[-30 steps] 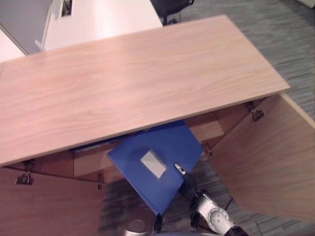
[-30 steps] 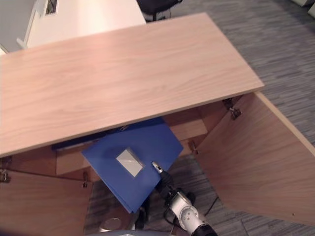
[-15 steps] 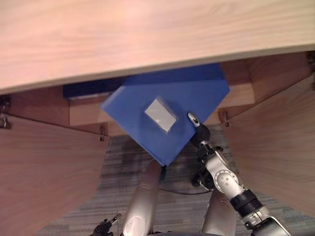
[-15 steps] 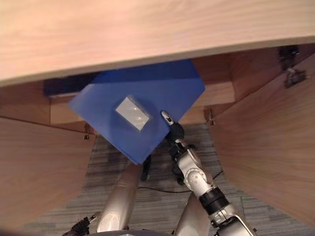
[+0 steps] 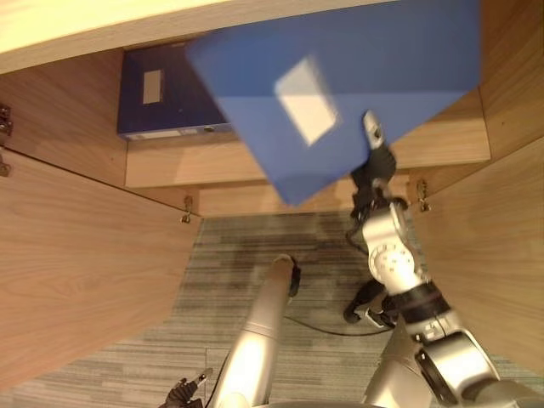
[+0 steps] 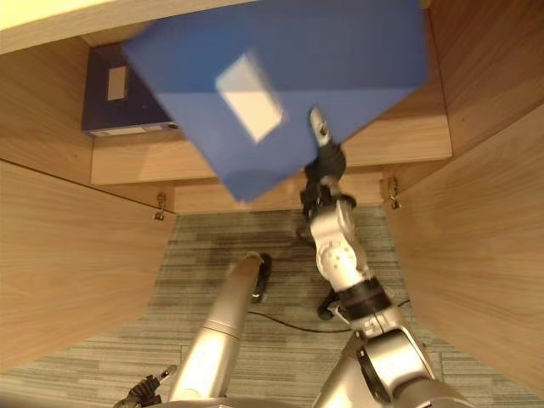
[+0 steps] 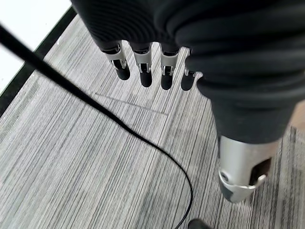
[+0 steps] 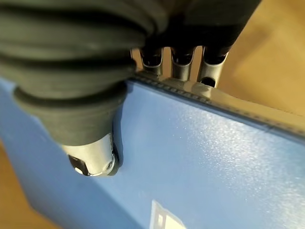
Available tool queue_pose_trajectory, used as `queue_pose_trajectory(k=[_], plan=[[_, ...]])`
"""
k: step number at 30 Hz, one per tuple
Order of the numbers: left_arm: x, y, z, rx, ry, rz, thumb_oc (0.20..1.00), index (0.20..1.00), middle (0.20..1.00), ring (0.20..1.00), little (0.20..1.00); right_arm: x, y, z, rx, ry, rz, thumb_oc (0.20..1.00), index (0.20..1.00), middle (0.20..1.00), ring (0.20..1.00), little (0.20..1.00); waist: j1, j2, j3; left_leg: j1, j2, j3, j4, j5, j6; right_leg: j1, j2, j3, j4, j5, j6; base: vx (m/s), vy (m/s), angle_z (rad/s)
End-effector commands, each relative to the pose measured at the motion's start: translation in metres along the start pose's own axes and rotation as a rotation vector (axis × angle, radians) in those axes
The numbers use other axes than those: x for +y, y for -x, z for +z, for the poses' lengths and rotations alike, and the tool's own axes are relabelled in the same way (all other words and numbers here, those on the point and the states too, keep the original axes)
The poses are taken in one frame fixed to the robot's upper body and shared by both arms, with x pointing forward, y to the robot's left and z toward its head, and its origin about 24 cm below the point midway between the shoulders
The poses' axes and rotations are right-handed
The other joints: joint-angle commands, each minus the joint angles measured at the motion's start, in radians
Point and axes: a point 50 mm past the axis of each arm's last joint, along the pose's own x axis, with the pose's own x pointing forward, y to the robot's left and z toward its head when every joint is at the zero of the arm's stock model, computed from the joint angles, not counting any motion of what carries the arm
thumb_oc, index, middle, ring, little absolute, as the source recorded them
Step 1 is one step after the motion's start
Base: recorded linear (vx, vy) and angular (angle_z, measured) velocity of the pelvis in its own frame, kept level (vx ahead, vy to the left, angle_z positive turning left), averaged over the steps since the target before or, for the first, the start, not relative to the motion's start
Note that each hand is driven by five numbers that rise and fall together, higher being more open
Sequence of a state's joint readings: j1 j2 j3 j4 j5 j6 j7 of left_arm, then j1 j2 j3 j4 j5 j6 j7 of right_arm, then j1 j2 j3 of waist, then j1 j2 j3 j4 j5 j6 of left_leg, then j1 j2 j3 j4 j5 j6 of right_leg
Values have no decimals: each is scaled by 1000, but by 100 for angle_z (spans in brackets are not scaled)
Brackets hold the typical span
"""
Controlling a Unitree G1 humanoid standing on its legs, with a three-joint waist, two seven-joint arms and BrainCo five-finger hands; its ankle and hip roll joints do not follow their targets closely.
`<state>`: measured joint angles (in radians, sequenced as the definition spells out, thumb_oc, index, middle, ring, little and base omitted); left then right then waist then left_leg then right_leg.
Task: Put the empty folder in the office cabinet
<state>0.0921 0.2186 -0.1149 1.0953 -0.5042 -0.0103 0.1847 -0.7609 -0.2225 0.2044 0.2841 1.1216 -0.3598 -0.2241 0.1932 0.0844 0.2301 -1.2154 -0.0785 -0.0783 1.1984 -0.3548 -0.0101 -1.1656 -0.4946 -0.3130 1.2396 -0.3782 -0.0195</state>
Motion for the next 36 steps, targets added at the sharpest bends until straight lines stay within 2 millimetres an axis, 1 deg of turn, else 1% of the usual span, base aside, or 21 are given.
queue_pose_trajectory(k=[1,2,3,4,5,7,11,15,17,23,29,30,31,33,36], plan=[[28,0,-11,39,-48,114,1000,1000,1000,1000,1000,21,-19,39,-228,-216,-27,200,200,200,200,200,16,-8,7,-1,-29,48,2,-41,27,49,-17,109,-29,-28,46,43,-32,17],[27,0,-8,32,-61,117,1000,1000,1000,1000,1000,14,-26,45,-270,-310,-100,200,200,200,200,200,22,-7,3,-12,-34,48,4,-40,27,45,-22,110,-22,-37,46,56,-42,20],[28,-1,-6,30,-74,122,1000,1000,1000,1000,1000,7,-29,47,-290,-357,-144,200,200,200,200,200,24,-7,2,-15,-37,48,5,-41,26,44,-24,108,-15,-42,47,57,-32,27],[29,-1,-3,25,-81,130,1000,1000,1000,1000,1000,-5,-32,47,-307,-393,-230,200,200,200,200,200,29,-8,-2,-15,-40,45,0,-39,23,45,-28,107,-15,-47,51,57,-35,20],[30,-2,1,22,-94,138,1000,1000,1000,1000,1000,-22,-34,50,-319,-378,-326,200,200,200,200,200,30,-7,-2,-15,-42,44,-4,-37,16,52,-30,101,-14,-54,54,63,-50,20],[31,-3,5,16,-111,144,1000,1000,1000,1000,1000,-45,-35,47,-293,-313,-452,200,200,200,200,200,34,-5,-2,-6,-38,46,-8,-38,6,73,-36,86,-16,-63,58,53,-52,14],[31,-4,10,6,-140,144,1000,1000,1000,1000,1000,-65,-41,42,-238,-291,-606,200,200,200,200,200,48,2,-7,2,-44,40,-15,-42,4,89,-38,77,-19,-72,62,17,-8,6],[33,-5,13,5,-146,161,1000,1000,1000,1000,1000,-61,-53,47,-221,-307,-643,200,200,200,200,200,67,4,-13,0,-45,43,-10,-45,3,91,-43,76,-14,-75,67,0,0,0],[35,-5,15,-1,-153,171,1000,1000,1000,1000,1000,-54,-58,55,-252,-346,-635,200,200,200,200,200,75,5,-13,-5,-45,44,-5,-47,-1,97,-50,69,-12,-81,73,32,-14,3],[38,-6,19,-4,-158,187,1000,1000,1000,1000,1000,-50,-61,61,-265,-324,-624,200,200,200,200,200,82,8,-10,-1,-50,42,-9,-47,-3,110,-56,66,-12,-90,78,19,-8,6],[40,-5,17,4,-157,191,1000,1000,1000,1000,1000,-44,-63,64,-270,-309,-582,200,200,200,200,200,88,11,-5,-2,-50,45,-13,-45,-5,109,-59,64,-10,-90,80,10,-1,5],[40,-5,17,1,-153,190,1000,1000,1000,1000,1000,-40,-65,64,-262,-306,-552,555,555,555,555,555,90,10,-5,-2,-49,45,-15,-44,-5,108,-59,64,-11,-90,80,0,0,0],[40,-5,18,0,-154,185,1000,1000,1000,1000,1000,-37,-64,62,-251,-317,-500,1000,1000,1000,1000,1000,91,12,-1,-4,-48,46,-16,-42,-5,107,-56,65,-11,-90,81,0,0,0],[42,-5,16,5,-152,183,1000,1000,1000,1000,1000,-39,-63,59,-242,-322,-486,1000,1000,1000,1000,1000,90,11,-1,-5,-47,47,-15,-42,-5,104,-56,66,-9,-90,81,0,0,0],[44,-5,16,10,-145,189,1000,1000,1000,1000,1000,-37,-63,55,-224,-296,-461,1000,1000,1000,1000,1000,87,12,3,-7,-43,49,-14,-40,-6,95,-53,70,-7,-88,80,0,0,0]])
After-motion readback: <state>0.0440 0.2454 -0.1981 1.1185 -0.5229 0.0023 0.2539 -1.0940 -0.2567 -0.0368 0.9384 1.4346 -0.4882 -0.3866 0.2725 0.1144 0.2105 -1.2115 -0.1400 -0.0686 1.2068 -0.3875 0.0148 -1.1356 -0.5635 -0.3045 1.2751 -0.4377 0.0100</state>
